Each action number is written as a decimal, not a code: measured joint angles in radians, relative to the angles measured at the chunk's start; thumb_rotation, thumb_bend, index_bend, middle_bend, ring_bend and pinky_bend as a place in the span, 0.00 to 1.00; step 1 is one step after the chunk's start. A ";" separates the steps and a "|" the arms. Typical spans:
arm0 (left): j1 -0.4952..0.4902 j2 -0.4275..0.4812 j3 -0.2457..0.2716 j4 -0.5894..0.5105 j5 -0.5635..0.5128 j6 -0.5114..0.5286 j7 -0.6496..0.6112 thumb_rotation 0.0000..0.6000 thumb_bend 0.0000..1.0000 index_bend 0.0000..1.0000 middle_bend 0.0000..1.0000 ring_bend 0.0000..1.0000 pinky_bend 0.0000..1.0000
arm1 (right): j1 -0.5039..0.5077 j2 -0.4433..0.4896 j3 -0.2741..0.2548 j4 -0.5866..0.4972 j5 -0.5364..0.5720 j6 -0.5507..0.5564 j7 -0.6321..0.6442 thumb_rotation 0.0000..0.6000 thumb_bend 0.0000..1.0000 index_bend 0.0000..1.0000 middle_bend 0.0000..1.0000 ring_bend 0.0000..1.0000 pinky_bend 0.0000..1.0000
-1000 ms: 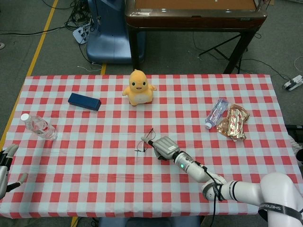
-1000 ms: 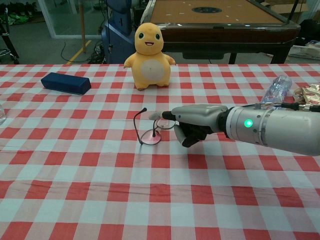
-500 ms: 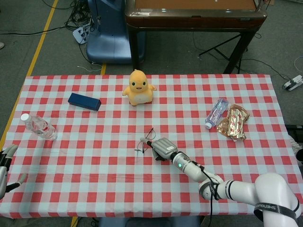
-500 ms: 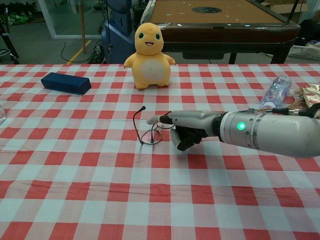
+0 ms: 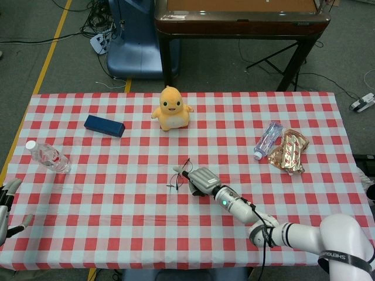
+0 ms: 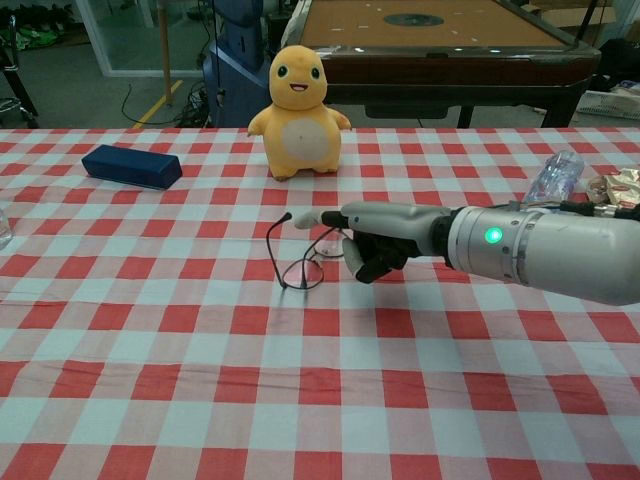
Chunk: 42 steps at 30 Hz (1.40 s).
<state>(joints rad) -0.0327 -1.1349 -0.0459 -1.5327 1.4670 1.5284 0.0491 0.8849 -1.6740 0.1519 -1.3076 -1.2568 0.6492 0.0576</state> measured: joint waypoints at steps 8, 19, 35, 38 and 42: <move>-0.006 0.003 -0.002 -0.012 0.010 0.002 0.010 1.00 0.26 0.09 0.10 0.14 0.00 | -0.046 0.103 -0.014 -0.124 -0.055 0.118 -0.055 1.00 1.00 0.00 1.00 0.92 0.98; -0.012 0.003 -0.001 -0.033 0.021 0.001 0.030 1.00 0.26 0.09 0.10 0.14 0.00 | -0.114 0.230 -0.065 -0.319 -0.183 0.271 -0.158 1.00 1.00 0.00 1.00 0.92 0.98; -0.006 0.006 0.000 -0.031 0.015 0.006 0.028 1.00 0.26 0.09 0.10 0.14 0.00 | -0.110 0.226 -0.124 -0.409 -0.271 0.249 -0.268 1.00 1.00 0.00 1.00 0.92 0.98; -0.003 0.007 0.001 -0.028 0.013 0.007 0.024 1.00 0.26 0.09 0.10 0.14 0.00 | -0.096 0.204 -0.116 -0.398 -0.250 0.226 -0.287 1.00 1.00 0.00 1.00 0.92 0.98; -0.001 0.007 0.002 -0.025 0.011 0.008 0.020 1.00 0.26 0.09 0.10 0.14 0.00 | -0.081 0.177 -0.102 -0.373 -0.217 0.201 -0.312 1.00 1.00 0.00 1.00 0.92 0.98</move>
<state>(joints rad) -0.0333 -1.1278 -0.0442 -1.5573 1.4777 1.5365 0.0687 0.8040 -1.4973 0.0503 -1.6808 -1.4741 0.8506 -0.2540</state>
